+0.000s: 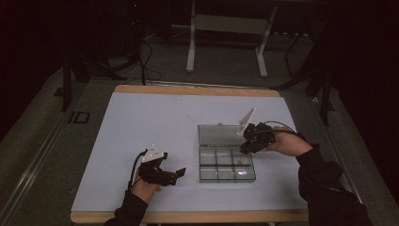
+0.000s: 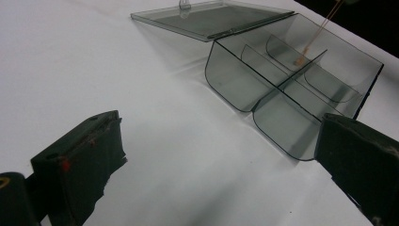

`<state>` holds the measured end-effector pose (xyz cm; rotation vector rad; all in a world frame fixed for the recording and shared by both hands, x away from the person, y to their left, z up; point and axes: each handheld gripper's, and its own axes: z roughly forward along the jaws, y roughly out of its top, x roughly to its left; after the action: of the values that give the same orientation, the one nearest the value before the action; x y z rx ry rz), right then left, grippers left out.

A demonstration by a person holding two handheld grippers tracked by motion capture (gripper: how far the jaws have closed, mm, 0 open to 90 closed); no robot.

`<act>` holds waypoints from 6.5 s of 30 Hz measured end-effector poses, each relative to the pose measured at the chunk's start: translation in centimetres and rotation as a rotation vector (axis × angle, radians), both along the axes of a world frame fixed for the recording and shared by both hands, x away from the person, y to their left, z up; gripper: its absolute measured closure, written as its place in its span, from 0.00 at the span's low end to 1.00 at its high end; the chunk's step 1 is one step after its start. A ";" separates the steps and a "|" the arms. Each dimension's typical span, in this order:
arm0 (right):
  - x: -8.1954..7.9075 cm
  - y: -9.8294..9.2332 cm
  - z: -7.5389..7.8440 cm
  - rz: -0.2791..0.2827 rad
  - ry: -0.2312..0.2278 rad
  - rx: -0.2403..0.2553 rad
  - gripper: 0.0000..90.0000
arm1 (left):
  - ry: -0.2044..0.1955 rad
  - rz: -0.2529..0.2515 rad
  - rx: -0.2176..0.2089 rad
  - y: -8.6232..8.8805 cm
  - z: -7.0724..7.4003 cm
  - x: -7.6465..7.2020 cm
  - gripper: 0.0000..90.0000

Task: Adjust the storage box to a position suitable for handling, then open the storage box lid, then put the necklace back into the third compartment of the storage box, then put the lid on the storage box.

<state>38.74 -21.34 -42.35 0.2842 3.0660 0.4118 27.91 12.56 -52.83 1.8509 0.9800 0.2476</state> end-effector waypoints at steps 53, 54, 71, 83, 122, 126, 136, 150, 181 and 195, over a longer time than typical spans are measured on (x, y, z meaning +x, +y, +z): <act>-1.3 -1.3 -3.2 -0.067 0.006 0.042 0.65 | 0.018 0.037 0.033 0.0 -0.1 0.2 0.03; -1.3 -1.4 -3.2 -0.075 0.002 0.050 0.64 | 0.021 0.035 0.033 0.0 -0.1 0.2 0.03; -2.9 -5.1 -2.7 -0.223 -0.075 0.244 0.51 | 0.061 0.021 0.066 -1.6 0.9 1.2 0.03; -5.2 -7.7 -2.5 -0.303 -0.178 0.374 0.47 | 0.055 -0.023 0.069 -4.7 2.2 3.6 0.03; -5.9 -9.2 -4.5 -0.446 -0.315 0.426 0.43 | 0.141 0.022 0.066 -9.6 3.8 13.2 0.03; -5.8 -9.1 -4.6 -0.446 -0.313 0.419 0.43 | 0.198 0.058 0.039 -9.3 3.0 13.7 0.08; -5.8 -8.9 -5.0 -0.440 -0.303 0.394 0.44 | 0.329 0.087 0.003 -8.8 1.1 14.0 0.31; -5.7 -8.6 -5.0 -0.437 -0.300 0.383 0.44 | 0.465 0.073 -0.048 -8.2 0.1 14.7 0.45; 1.2 -7.6 -6.1 -0.632 -0.192 0.505 0.51 | 0.358 0.067 -0.062 -7.7 1.4 13.6 0.69; 3.5 -6.8 -6.6 -0.670 -0.078 0.542 0.70 | 0.278 0.057 -0.025 -7.6 2.3 12.8 0.77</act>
<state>42.24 -28.11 -48.94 1.2114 2.4956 1.1335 40.69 4.95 -50.50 1.8679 1.2213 0.0103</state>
